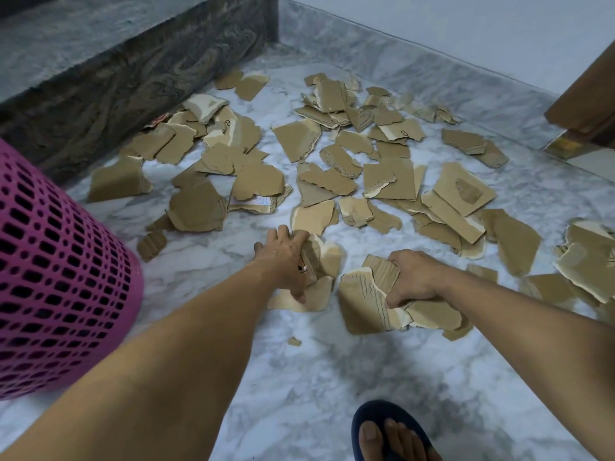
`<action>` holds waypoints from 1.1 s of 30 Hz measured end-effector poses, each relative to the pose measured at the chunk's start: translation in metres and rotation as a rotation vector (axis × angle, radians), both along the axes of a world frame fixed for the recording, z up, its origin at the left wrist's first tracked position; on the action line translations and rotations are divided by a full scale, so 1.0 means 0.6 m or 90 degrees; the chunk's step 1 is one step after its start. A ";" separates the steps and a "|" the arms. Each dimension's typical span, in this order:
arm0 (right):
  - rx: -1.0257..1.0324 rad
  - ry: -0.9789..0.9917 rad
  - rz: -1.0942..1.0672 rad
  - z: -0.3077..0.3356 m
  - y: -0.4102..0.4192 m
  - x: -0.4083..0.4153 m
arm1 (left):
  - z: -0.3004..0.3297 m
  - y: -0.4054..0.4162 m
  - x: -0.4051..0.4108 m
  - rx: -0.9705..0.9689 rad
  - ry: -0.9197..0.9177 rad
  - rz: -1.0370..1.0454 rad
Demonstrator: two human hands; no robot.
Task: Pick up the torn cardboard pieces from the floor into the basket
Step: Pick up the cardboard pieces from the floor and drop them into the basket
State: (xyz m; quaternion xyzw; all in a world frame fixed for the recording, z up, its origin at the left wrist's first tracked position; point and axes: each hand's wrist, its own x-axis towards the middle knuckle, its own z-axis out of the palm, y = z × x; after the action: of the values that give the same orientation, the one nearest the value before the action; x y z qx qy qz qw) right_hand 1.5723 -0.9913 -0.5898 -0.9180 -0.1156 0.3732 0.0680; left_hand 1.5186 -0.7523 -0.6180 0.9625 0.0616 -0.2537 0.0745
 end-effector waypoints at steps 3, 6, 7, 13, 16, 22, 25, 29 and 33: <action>0.018 0.010 -0.020 0.001 -0.004 -0.001 | -0.002 -0.002 0.001 -0.002 0.009 0.021; 0.028 0.005 -0.025 -0.001 -0.007 -0.003 | 0.003 -0.007 0.002 0.021 0.019 0.017; 0.029 0.002 -0.025 -0.001 -0.007 -0.004 | 0.005 -0.009 0.002 0.024 0.020 0.020; 0.025 0.001 -0.019 -0.005 -0.008 -0.008 | 0.007 -0.007 0.000 -0.023 0.027 0.048; 0.042 0.040 -0.038 -0.005 -0.006 -0.013 | 0.013 -0.001 -0.004 -0.042 0.008 0.086; 0.134 0.061 -0.106 0.013 0.003 -0.004 | 0.025 0.014 -0.017 -0.071 -0.015 0.151; 0.167 0.045 -0.116 0.044 0.017 0.007 | 0.056 0.032 -0.015 -0.108 -0.026 0.175; 0.205 -0.001 -0.107 0.120 0.049 0.034 | 0.128 0.073 -0.011 -0.160 -0.057 0.218; 0.247 -0.036 -0.085 0.221 0.105 0.047 | 0.236 0.123 -0.018 -0.241 -0.093 0.288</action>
State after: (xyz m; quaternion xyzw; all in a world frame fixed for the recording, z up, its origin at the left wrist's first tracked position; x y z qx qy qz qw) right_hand 1.6003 -0.9282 -0.4574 -0.9032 -0.1263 0.3128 0.2652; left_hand 1.5078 -0.6788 -0.4766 0.9089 0.2207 -0.1675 0.3118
